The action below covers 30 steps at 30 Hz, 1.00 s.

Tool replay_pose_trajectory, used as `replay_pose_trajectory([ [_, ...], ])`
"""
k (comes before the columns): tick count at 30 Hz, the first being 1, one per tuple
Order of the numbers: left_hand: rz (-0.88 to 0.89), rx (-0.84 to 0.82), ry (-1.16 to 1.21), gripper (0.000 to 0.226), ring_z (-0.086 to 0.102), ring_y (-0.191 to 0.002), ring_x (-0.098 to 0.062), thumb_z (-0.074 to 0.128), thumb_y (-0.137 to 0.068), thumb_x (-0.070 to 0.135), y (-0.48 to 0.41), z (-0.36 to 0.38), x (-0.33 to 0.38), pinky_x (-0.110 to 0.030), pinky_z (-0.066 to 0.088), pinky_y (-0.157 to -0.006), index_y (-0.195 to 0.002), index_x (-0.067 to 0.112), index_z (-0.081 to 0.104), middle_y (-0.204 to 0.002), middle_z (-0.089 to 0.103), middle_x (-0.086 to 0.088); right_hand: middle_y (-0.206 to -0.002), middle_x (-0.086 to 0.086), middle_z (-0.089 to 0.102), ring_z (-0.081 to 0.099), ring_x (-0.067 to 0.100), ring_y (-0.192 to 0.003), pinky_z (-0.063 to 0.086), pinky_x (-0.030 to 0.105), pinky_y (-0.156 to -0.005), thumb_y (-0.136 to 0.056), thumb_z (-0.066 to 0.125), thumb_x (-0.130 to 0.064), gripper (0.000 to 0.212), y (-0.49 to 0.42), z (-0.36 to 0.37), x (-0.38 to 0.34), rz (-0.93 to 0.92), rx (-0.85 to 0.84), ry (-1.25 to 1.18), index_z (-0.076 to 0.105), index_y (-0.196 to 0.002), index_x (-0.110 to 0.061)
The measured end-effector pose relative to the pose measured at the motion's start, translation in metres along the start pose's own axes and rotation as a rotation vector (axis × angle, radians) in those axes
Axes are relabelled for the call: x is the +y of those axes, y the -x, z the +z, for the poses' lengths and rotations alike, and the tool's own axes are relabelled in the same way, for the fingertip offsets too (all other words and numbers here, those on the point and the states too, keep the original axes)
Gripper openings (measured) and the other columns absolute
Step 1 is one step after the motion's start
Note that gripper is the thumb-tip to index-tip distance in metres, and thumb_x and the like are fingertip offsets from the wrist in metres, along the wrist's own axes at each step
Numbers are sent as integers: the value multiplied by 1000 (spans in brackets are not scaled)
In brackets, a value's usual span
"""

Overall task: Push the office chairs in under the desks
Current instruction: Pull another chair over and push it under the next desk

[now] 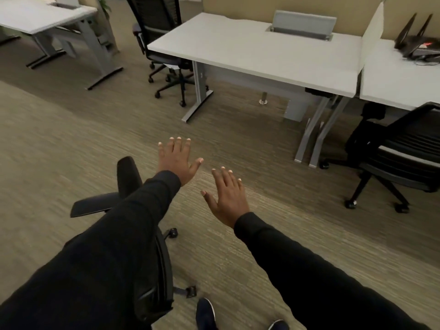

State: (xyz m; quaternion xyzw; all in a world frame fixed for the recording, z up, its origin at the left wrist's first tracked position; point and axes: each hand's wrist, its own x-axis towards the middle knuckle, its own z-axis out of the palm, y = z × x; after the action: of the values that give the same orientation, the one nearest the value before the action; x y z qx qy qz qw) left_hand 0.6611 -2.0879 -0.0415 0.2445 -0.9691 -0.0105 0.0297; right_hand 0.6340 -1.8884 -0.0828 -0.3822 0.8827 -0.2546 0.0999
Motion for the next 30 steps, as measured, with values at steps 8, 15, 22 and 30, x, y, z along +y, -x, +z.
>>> replay_pose_trajectory([
  [8, -304, -13, 139, 81, 13, -151, -35, 35, -95, 65, 29, 22, -102, -57, 8, -120, -155, 13, 24, -162, 21, -20, -167, 12, 23, 15, 29, -155, 15, 55, -124, -100, 38, -63, 74, 5, 39, -99, -370, -67, 22, 26, -158, -19],
  [15, -526, -98, 462, 88, 9, -152, -38, 42, -95, 63, 43, 49, -126, -51, 16, -121, -159, 13, 7, -165, 4, -22, -167, 12, 21, 14, 30, -155, 15, 55, -124, -98, 44, -64, 76, 1, 58, -119, -564, -246, 100, 34, -156, -16],
  [22, -682, -132, 735, 100, 14, -150, -42, 54, -95, 55, 39, 65, -134, -54, 21, -120, -158, 15, -12, -165, -2, -22, -165, 14, 27, 16, 33, -154, 14, 59, -123, -87, 54, -74, 89, -1, 82, -116, -790, -419, 222, 38, -153, -17],
  [30, -681, -279, 742, 112, 6, -151, -44, 69, -89, 34, 3, 72, -122, -52, 17, -121, -155, 17, -20, -165, -12, -21, -167, 13, 23, 7, 31, -156, 3, 61, -123, -85, 55, -76, 91, -31, 88, -92, -835, -476, 256, 39, -153, -17],
])
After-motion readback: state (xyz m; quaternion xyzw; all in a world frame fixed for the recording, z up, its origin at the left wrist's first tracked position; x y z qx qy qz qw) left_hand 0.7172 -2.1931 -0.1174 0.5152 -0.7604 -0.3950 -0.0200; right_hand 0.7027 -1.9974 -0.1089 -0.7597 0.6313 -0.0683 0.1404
